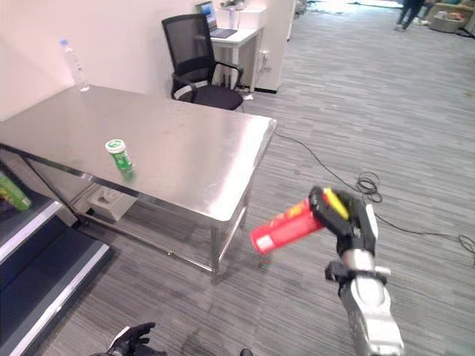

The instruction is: Put the goods on the table back onto the shelves and tidy them up.

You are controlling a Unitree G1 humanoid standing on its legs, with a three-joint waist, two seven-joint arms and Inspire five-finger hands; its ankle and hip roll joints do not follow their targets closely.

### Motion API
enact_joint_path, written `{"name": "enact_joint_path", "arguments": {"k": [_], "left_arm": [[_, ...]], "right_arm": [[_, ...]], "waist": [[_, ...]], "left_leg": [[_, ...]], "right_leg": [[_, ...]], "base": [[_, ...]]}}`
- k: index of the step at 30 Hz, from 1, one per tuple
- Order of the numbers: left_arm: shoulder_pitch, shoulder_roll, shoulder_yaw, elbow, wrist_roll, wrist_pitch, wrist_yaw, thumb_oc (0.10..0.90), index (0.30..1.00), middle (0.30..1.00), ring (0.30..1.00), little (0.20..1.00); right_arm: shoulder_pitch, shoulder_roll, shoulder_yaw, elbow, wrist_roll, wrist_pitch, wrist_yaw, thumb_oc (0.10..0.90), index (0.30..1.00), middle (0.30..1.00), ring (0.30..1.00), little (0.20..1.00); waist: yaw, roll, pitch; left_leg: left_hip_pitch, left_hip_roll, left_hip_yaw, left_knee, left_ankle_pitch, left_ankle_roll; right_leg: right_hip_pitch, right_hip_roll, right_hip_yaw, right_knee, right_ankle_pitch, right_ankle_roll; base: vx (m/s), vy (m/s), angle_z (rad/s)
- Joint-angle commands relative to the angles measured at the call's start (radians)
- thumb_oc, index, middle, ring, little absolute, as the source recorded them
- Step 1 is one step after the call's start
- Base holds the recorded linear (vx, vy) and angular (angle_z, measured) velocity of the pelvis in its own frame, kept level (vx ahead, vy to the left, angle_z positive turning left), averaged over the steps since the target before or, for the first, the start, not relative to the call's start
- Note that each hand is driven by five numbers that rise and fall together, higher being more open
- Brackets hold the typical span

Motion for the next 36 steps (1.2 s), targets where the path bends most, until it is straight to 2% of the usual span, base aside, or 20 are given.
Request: {"name": "enact_joint_path", "arguments": {"k": [1, 4, 7, 10, 12, 13, 15, 16, 18, 20, 22, 24, 26, 27, 28, 29, 30, 33, 35, 36], "left_arm": [[-0.074, 0.072, 0.014, 0.059, -0.024, -0.033, 0.014, 0.800, 0.900, 0.900, 0.900, 0.900], [-0.042, 0.069, 0.061, 0.100, -0.045, -0.024, 0.026, 0.800, 0.900, 0.900, 0.900, 0.900], [-0.028, 0.069, 0.082, 0.117, -0.061, -0.023, 0.033, 0.800, 0.900, 0.900, 0.900, 0.900], [-0.013, 0.066, 0.098, 0.131, -0.085, -0.021, 0.041, 0.800, 0.900, 0.900, 0.900, 0.900], [-0.012, 0.064, 0.100, 0.127, -0.093, -0.020, 0.042, 0.800, 0.900, 0.900, 0.900, 0.900], [-0.015, 0.064, 0.103, 0.122, -0.103, -0.021, 0.047, 0.800, 0.900, 0.900, 0.900, 0.900], [-0.015, 0.064, 0.100, 0.116, -0.107, -0.025, 0.048, 0.800, 0.900, 0.900, 0.900, 0.900], [-0.014, 0.067, 0.090, 0.100, -0.115, -0.028, 0.050, 0.800, 0.900, 0.900, 0.900, 0.900], [-0.016, 0.067, 0.088, 0.086, -0.121, -0.031, 0.052, 0.800, 0.900, 0.900, 0.900, 0.900], [-0.024, 0.063, 0.084, 0.053, -0.161, -0.041, 0.060, 0.800, 0.900, 0.900, 0.900, 0.900], [-0.033, 0.055, 0.085, 0.045, -0.178, -0.043, 0.062, 0.800, 0.900, 0.900, 0.900, 0.900], [-0.033, 0.044, 0.086, 0.023, -0.198, -0.046, 0.061, 0.800, 0.900, 0.900, 0.900, 0.900], [-0.032, 0.040, 0.105, 0.051, -0.210, -0.044, 0.070, 0.800, 0.900, 0.900, 0.900, 0.900], [-0.026, 0.035, 0.122, 0.081, -0.213, -0.041, 0.076, 0.800, 0.900, 0.900, 0.900, 0.900], [-0.026, 0.035, 0.122, 0.082, -0.213, -0.041, 0.076, 0.800, 0.900, 0.900, 0.900, 0.900], [-0.015, 0.033, 0.142, 0.104, -0.213, -0.040, 0.079, 0.800, 0.900, 0.900, 0.900, 0.900], [-0.010, 0.031, 0.149, 0.114, -0.207, -0.040, 0.077, 0.800, 0.900, 0.900, 0.900, 0.900], [0.000, 0.031, 0.151, 0.114, -0.194, -0.035, 0.075, 0.800, 0.900, 0.900, 0.900, 0.900], [-0.002, 0.039, 0.148, 0.122, -0.175, -0.030, 0.072, 0.800, 0.900, 0.900, 0.900, 0.900], [-0.009, 0.048, 0.146, 0.121, -0.161, -0.027, 0.072, 0.800, 0.900, 0.900, 0.900, 0.900]], "right_arm": [[-0.177, -0.047, -0.097, -0.141, 0.003, -0.172, -0.014, 0.400, 0.300, 0.300, 0.300, 0.300], [-0.260, -0.096, -0.085, -0.151, -0.056, -0.177, -0.040, 0.400, 0.300, 0.300, 0.300, 0.300], [-0.275, -0.102, -0.099, -0.151, -0.057, -0.182, -0.051, 0.400, 0.300, 0.300, 0.300, 0.300], [-0.321, -0.133, -0.092, -0.124, -0.087, -0.178, -0.068, 0.400, 0.300, 0.300, 0.300, 0.300], [-0.344, -0.141, -0.070, -0.114, -0.097, -0.175, -0.072, 0.400, 0.300, 0.300, 0.300, 0.300], [-0.383, -0.161, -0.024, -0.098, -0.130, -0.156, -0.072, 0.400, 0.300, 0.300, 0.300, 0.300], [-0.401, -0.165, -0.006, -0.100, -0.128, -0.152, -0.067, 0.400, 0.300, 0.300, 0.300, 0.300], [-0.450, -0.168, 0.032, -0.096, -0.124, -0.153, -0.061, 0.400, 0.300, 0.300, 0.300, 0.300], [-0.473, -0.165, 0.051, -0.096, -0.119, -0.155, -0.057, 0.400, 0.300, 0.300, 0.300, 0.300], [-0.517, -0.175, 0.093, -0.094, -0.115, -0.151, -0.054, 0.400, 0.300, 0.300, 0.300, 0.300], [-0.529, -0.189, 0.099, -0.087, -0.118, -0.149, -0.057, 0.400, 0.300, 0.300, 0.300, 0.300], [-0.541, -0.210, 0.106, -0.081, -0.133, -0.141, -0.068, 0.400, 0.300, 0.300, 0.300, 0.300], [-0.539, -0.215, 0.098, -0.092, -0.131, -0.136, -0.063, 0.400, 0.300, 0.300, 0.300, 0.300], [-0.531, -0.221, 0.089, -0.091, -0.136, -0.132, -0.066, 0.400, 0.300, 0.300, 0.300, 0.300], [-0.531, -0.220, 0.089, -0.091, -0.136, -0.132, -0.066, 0.400, 0.300, 0.300, 0.300, 0.300], [-0.505, -0.230, 0.068, -0.103, -0.141, -0.126, -0.063, 0.400, 0.300, 0.300, 0.300, 0.300], [-0.491, -0.231, 0.055, -0.110, -0.146, -0.125, -0.064, 0.400, 0.300, 0.300, 0.300, 0.300], [-0.459, -0.237, 0.018, -0.118, -0.159, -0.124, -0.071, 0.400, 0.300, 0.300, 0.300, 0.300], [-0.440, -0.228, 0.004, -0.114, -0.184, -0.114, -0.081, 0.400, 0.300, 0.300, 0.300, 0.300], [-0.434, -0.219, -0.004, -0.114, -0.198, -0.111, -0.089, 0.400, 0.300, 0.300, 0.300, 0.300]], "waist": [[0.034, -0.049, 0.000], [0.082, -0.062, -0.004], [0.098, -0.067, -0.007], [0.140, -0.072, -0.008], [0.148, -0.073, -0.007], [0.169, -0.075, -0.002], [0.173, -0.072, 0.005], [0.198, -0.067, 0.021], [0.206, -0.064, 0.030], [0.238, -0.057, 0.047], [0.236, -0.056, 0.055], [0.237, -0.058, 0.065], [0.240, -0.062, 0.072], [0.237, -0.066, 0.071], [0.236, -0.065, 0.071], [0.230, -0.068, 0.067], [0.230, -0.064, 0.057], [0.231, -0.063, 0.043], [0.238, -0.077, 0.034], [0.243, -0.088, 0.031]], "left_leg": [[0.042, -0.020, -0.051, 0.009, -0.132, 0.036], [0.030, -0.022, -0.095, 0.009, -0.121, 0.031], [0.023, -0.023, -0.123, 0.009, -0.116, 0.025], [0.001, -0.024, -0.179, 0.009, -0.096, 0.012], [-0.007, -0.024, -0.196, 0.009, -0.089, 0.008], [-0.021, -0.019, -0.215, 0.009, -0.076, 0.000], [-0.028, -0.016, -0.226, 0.009, -0.068, -0.003], [-0.050, -0.014, -0.250, 0.009, -0.046, -0.011], [-0.068, -0.016, -0.268, 0.009, -0.031, -0.015], [-0.118, -0.029, -0.301, 0.009, -0.005, -0.027], [-0.138, -0.034, -0.297, 0.009, 0.002, -0.031], [-0.158, -0.010, -0.242, 0.009, 0.014, -0.036], [-0.156, 0.041, -0.206, 0.013, 0.022, -0.050], [-0.167, 0.081, -0.194, 0.017, 0.036, -0.059], [-0.167, 0.082, -0.195, 0.017, 0.036, -0.060], [-0.159, 0.118, -0.169, 0.016, 0.036, -0.069], [-0.148, 0.128, -0.159, 0.010, 0.033, -0.073], [-0.150, 0.118, -0.152, 0.017, 0.024, -0.068], [-0.144, 0.081, -0.155, 0.028, -0.005, -0.052], [-0.144, 0.047, -0.162, 0.034, -0.027, -0.033]], "right_leg": [[0.000, -0.036, 0.003, 0.013, -0.045, 0.048], [0.019, -0.039, -0.042, 0.013, -0.054, 0.041], [0.031, -0.039, -0.072, 0.013, -0.063, 0.035], [0.051, -0.035, -0.123, 0.013, -0.079, 0.024], [0.054, -0.031, -0.137, 0.013, -0.084, 0.021], [0.056, -0.023, -0.150, 0.013, -0.090, 0.013], [0.055, -0.018, -0.157, 0.013, -0.091, 0.010], [0.049, -0.011, -0.170, 0.013, -0.097, 0.008], [0.043, -0.009, -0.182, 0.013, -0.101, 0.005], [0.026, -0.013, -0.216, 0.013, -0.104, 0.000], [0.024, -0.020, -0.241, 0.013, -0.106, 0.002], [0.023, -0.038, -0.281, 0.013, -0.101, 0.006], [0.035, -0.057, -0.306, 0.013, -0.090, 0.016], [0.042, -0.076, -0.319, 0.013, -0.086, 0.023], [0.043, -0.075, -0.320, 0.013, -0.086, 0.023], [0.054, -0.090, -0.333, 0.013, -0.082, 0.032], [0.057, -0.095, -0.342, 0.013, -0.076, 0.040], [0.066, -0.122, -0.360, 0.013, -0.068, 0.054], [0.083, -0.175, -0.378, 0.017, -0.039, 0.070], [0.085, -0.215, -0.388, 0.039, -0.012, 0.080]], "base": [[-0.01, -0.031, 0.32], [-0.03, -0.055, 0.37], [-0.02, -0.058, 0.48], [-0.03, -0.108, 0.51], [-0.04, -0.087, 0.53], [-0.03, -0.078, 0.45], [-0.07, -0.116, 0.27], [-0.13, -0.153, 0.30], [-0.10, -0.093, 0.29], [-0.16, -0.019, 0.46], [-0.09, 0.038, 0.65], [-0.04, 0.091, 0.81], [0.02, 0.205, 0.66], [0.03, 0.213, 0.45], [0.05, 0.318, 0.30], [0.05, 0.282, 0.48], [0.04, 0.289, 0.41], [0.08, 0.285, 0.45], [0.16, 0.428, 0.43], [0.13, 0.418, 0.27]]}}
